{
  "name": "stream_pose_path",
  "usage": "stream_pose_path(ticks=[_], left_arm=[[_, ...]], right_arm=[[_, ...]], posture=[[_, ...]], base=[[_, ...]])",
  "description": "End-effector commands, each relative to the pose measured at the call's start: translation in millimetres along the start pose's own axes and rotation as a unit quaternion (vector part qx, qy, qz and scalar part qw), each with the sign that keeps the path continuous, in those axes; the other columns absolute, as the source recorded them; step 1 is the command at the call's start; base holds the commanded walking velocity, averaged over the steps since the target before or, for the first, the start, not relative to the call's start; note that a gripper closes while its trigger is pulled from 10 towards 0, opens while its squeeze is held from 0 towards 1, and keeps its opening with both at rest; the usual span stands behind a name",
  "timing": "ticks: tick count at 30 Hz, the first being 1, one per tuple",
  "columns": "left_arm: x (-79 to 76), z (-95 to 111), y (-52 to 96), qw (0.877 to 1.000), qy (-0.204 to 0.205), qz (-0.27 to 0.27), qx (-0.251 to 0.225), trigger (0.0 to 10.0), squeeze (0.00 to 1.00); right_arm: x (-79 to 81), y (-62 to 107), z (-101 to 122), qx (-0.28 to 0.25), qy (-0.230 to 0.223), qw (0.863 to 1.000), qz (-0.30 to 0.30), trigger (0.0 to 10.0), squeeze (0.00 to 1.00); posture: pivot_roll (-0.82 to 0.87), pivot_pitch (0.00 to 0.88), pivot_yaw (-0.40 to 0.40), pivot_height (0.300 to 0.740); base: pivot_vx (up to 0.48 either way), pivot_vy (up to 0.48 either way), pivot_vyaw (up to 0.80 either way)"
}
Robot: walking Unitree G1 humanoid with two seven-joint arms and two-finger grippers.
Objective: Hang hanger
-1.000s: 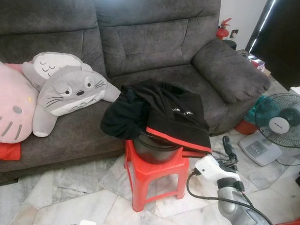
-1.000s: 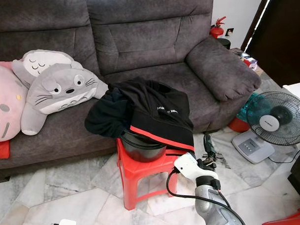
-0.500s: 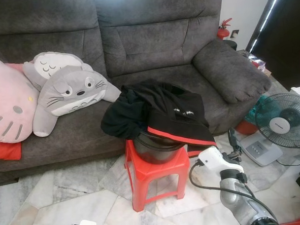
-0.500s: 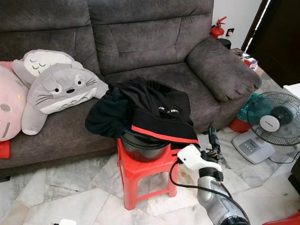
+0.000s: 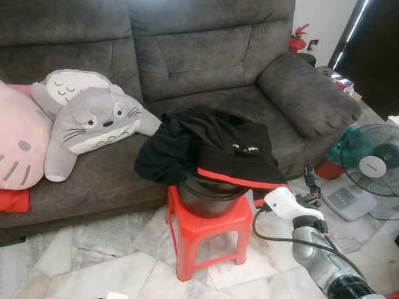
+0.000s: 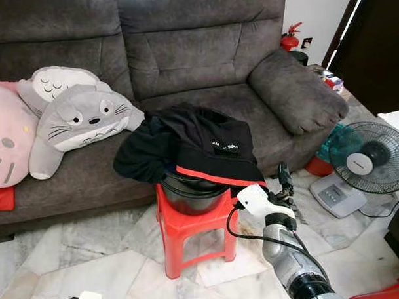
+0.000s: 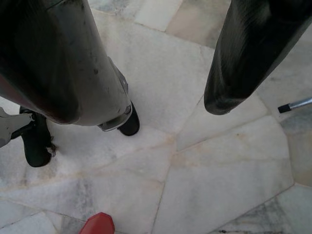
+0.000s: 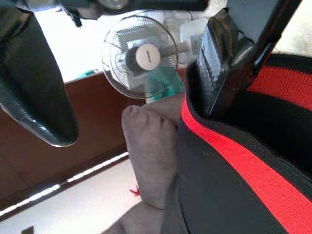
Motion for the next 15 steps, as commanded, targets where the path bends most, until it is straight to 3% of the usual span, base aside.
stream_pose_path(ticks=[1,5,9,15], left_arm=[[-0.8,-9,1.5,1.0,-0.008,-0.001,0.013,10.0,0.0],[-0.7,-9,1.5,1.0,-0.01,-0.001,0.014,10.0,0.0],[-0.7,-9,1.4,1.0,-0.011,0.0,0.014,10.0,0.0],[-0.5,-8,1.4,1.0,-0.01,0.001,0.013,10.0,0.0]], right_arm=[[1.6,-1.5,3,-0.004,-0.004,1.0,0.007,10.0,0.0],[6.0,-0.6,-3,0.012,-0.02,0.999,0.022,10.0,0.0],[12.9,-0.8,-7,0.046,-0.122,0.99,0.045,10.0,0.0],[-5.0,-9.4,-4,0.036,-0.122,0.992,0.003,10.0,0.0]], posture=[[-0.07,0.052,-0.027,0.74],[-0.07,0.052,-0.025,0.74],[-0.07,0.052,-0.027,0.74],[-0.07,0.051,-0.027,0.74]], base=[[0.0,0.0,0.0],[0.0,0.0,0.0],[0.0,0.0,0.0],[0.0,0.0,0.0]])
Point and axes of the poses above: a point about 5 cm out from each wrist's last joint towards the gripper, its own y axis pointing back from the gripper into the wrist, its own z axis along the axis of the wrist's last joint, x = y × z, the point moved 5 cm from there along -y, pointing out of the wrist towards the gripper, and after that the axes turned 2 degrees about -y, right-handed, at the moved point
